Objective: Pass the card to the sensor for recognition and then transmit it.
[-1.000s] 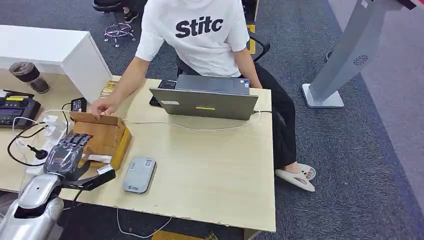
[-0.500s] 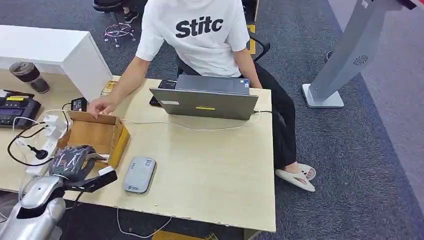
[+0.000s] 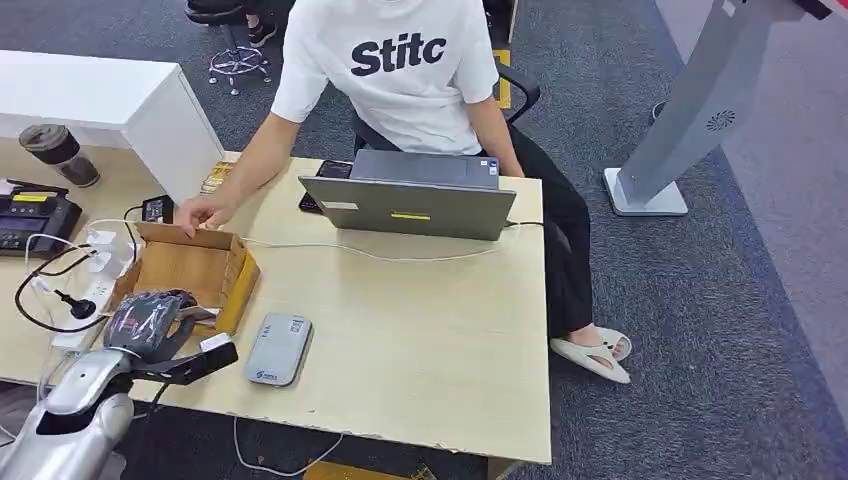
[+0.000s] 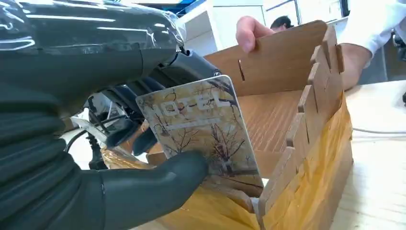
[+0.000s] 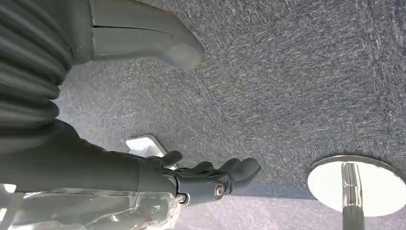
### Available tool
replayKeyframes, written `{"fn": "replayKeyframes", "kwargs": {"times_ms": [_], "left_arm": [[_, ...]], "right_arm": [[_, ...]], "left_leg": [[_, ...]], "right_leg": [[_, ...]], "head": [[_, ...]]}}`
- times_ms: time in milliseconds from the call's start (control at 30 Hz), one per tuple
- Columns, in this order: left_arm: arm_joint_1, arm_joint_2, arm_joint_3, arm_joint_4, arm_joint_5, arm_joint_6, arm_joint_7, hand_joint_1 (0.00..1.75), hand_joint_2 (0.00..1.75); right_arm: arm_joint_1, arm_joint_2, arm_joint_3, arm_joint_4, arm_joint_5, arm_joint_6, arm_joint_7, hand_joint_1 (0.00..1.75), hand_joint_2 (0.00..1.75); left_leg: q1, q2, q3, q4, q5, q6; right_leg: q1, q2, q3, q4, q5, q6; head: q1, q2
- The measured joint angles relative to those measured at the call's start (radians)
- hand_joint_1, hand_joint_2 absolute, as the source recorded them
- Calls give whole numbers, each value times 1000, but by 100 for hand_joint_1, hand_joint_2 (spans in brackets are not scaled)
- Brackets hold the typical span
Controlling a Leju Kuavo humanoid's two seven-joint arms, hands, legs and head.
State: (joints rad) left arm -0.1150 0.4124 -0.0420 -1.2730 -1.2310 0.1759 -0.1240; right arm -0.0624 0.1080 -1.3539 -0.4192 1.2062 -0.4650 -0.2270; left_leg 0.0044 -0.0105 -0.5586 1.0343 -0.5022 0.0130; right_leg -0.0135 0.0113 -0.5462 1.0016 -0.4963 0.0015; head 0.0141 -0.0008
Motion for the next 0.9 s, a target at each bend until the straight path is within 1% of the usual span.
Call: {"fn": "replayKeyframes", "kwargs": {"times_ms": [133,200,300,400,533,633,700,767,800,833,900], "left_arm": [[-4,-2,0,-5,6,30,14,175,175],[-12,-2,0,-24,15,43,22,175,175],[-28,5,5,-70,47,43,25,175,175],[-36,8,25,-114,93,43,10,175,175],[-37,9,55,-169,114,43,5,175,175],[-19,6,76,-215,150,65,-16,175,175],[30,6,103,-269,194,79,-48,175,175],[121,-2,145,-346,255,95,-97,175,175],[175,-16,171,-388,281,114,-132,175,175],[231,-41,200,-434,298,136,-173,175,175],[325,-86,247,-497,305,156,-232,175,175]], "right_arm": [[0,1,0,-2,-1,0,-1,0,175],[1,2,0,-6,-3,0,-4,0,175],[2,9,0,-13,-5,0,-8,0,175],[6,14,0,-20,-12,0,-11,0,175],[10,19,0,-24,-17,-1,-13,0,175],[11,27,-2,-30,-19,0,-13,0,175],[13,35,-5,-38,-24,0,-10,0,175],[17,48,-16,-49,-40,3,0,0,175],[19,58,-23,-57,-47,8,5,0,175],[24,69,-31,-69,-56,16,6,0,175],[32,88,-44,-88,-57,22,6,0,175]], "left_leg": [[0,0,0,0,0,0],[0,0,0,0,0,0],[0,0,0,0,0,0],[0,0,0,0,0,0],[0,0,0,0,0,0],[0,1,-1,0,0,0],[0,4,-1,0,0,0],[0,8,0,0,-2,-1],[0,10,0,0,-3,-2],[0,10,0,0,-4,-1],[0,10,0,0,-5,0]], "right_leg": [[0,0,0,0,0,0],[0,0,0,0,0,0],[0,0,0,0,0,0],[0,0,0,0,0,0],[0,0,0,0,0,0],[0,1,0,1,0,0],[0,4,-1,1,0,0],[0,8,-1,1,-1,-1],[0,9,-1,1,-1,-1],[0,10,-2,1,-2,-2],[0,9,-2,1,-3,-1]], "head": [[0,0],[0,0],[0,0],[0,0],[0,0],[0,0],[0,0],[0,0],[0,0],[-1,0],[-1,0]]}}
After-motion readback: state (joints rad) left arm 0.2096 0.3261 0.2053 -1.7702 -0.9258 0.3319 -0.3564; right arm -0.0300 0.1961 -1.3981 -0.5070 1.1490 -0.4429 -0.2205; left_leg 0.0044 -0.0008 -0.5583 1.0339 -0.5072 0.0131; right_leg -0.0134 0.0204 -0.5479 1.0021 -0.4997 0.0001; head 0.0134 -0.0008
